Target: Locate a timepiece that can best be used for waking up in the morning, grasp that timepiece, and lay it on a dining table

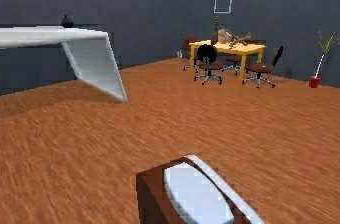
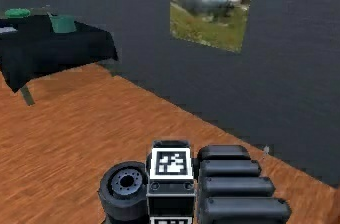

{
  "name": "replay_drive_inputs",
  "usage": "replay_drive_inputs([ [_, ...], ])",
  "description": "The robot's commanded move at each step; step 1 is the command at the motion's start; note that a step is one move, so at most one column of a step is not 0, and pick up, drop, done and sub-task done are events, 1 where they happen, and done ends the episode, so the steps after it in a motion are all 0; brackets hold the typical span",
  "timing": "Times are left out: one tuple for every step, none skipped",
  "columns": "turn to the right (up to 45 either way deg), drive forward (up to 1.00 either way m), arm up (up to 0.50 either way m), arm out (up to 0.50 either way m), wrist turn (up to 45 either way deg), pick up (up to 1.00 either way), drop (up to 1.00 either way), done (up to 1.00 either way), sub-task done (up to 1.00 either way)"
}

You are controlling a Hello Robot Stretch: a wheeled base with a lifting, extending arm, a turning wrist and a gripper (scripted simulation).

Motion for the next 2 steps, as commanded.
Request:
replay_drive_inputs([
  [0.0, 1.00, 0.00, 0.00, 0.0, 0.00, 0.00, 0.00, 0.00],
  [0.0, 1.00, 0.00, 0.00, 0.0, 0.00, 0.00, 0.00, 0.00],
])
